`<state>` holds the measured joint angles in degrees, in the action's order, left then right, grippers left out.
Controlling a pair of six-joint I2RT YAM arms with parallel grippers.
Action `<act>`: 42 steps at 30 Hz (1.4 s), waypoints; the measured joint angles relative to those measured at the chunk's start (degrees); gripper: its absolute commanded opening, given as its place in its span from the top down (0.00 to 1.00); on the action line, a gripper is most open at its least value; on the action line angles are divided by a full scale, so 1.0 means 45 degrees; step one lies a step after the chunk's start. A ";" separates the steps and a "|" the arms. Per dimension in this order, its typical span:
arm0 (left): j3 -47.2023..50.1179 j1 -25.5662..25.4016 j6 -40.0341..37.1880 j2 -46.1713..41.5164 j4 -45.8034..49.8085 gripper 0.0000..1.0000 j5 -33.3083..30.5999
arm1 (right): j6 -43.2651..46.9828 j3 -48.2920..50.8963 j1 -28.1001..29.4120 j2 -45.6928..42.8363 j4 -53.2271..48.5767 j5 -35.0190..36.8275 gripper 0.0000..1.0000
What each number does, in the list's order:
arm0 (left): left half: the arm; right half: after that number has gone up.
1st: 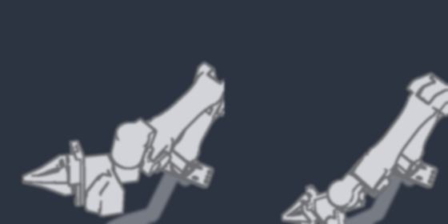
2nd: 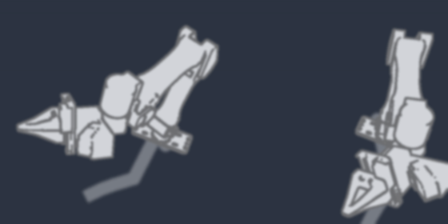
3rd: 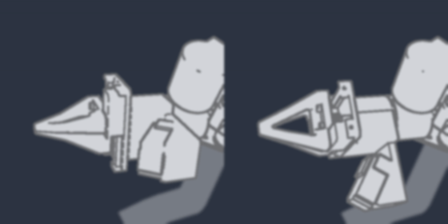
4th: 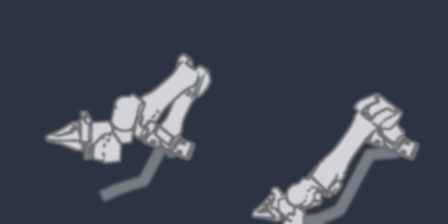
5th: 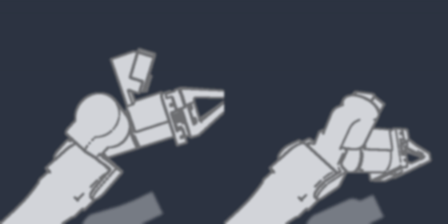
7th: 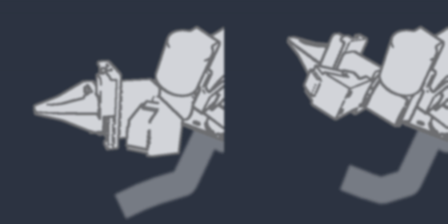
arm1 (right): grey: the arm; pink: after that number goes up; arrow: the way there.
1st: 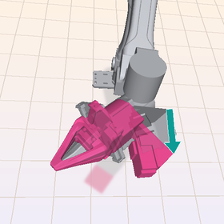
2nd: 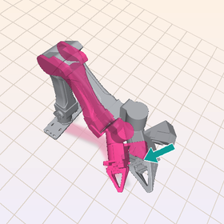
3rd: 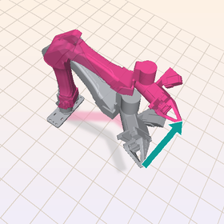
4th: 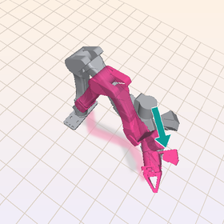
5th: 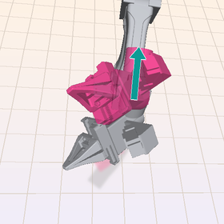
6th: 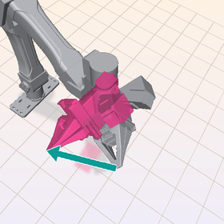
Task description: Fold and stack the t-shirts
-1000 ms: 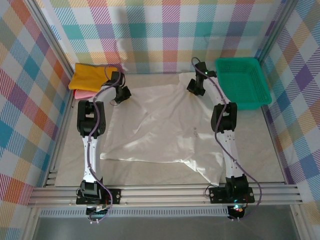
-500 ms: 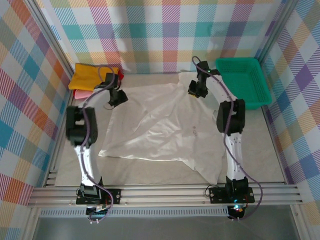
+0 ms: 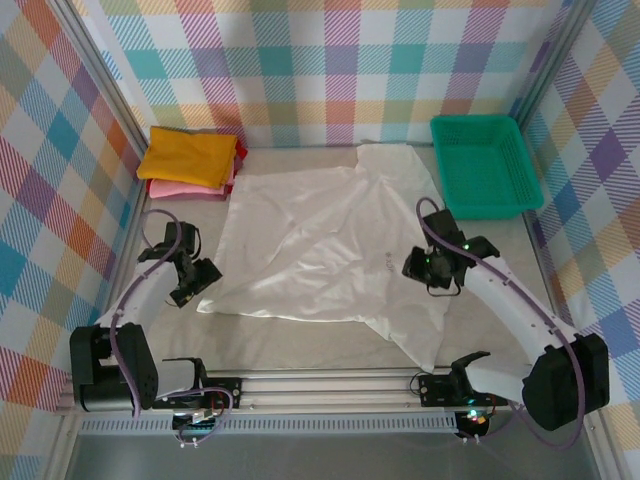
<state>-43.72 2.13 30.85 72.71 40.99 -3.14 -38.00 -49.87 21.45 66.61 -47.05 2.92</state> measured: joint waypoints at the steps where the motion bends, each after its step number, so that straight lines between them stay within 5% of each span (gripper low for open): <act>1: 0.0000 0.0000 0.0024 0.0204 -0.0102 0.24 0.0073 | -0.0068 0.0243 -0.0049 -0.0126 -0.0214 0.0068 0.66; 14: 0.1831 0.0000 0.0879 0.0151 -0.0806 0.28 0.0248 | -0.0325 0.0622 -0.0447 -0.0646 0.0301 -0.0126 0.65; 25: 0.2006 0.0010 0.0835 0.0219 -0.1579 0.95 0.0194 | -0.0597 0.0763 -0.0447 -0.0714 0.0029 -0.0413 0.60; 30: 0.1778 0.0010 0.0758 0.0092 -0.1569 1.00 0.0330 | -0.1389 0.0767 -0.0442 -0.0782 -0.1433 -0.0709 0.54; 34: 0.1229 0.0010 0.0811 -0.0364 -0.1486 1.00 0.0651 | -0.1967 0.0758 -0.0447 -0.0695 -0.3162 -0.0486 0.32; 42: -0.0418 0.0010 0.0899 -0.0029 -0.1841 1.00 0.1593 | -0.3118 0.1729 -0.0529 -0.0733 -0.4269 -0.0763 0.33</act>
<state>-45.60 2.17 34.89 72.58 32.71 4.03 -52.03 -42.09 19.07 63.31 -66.26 -0.51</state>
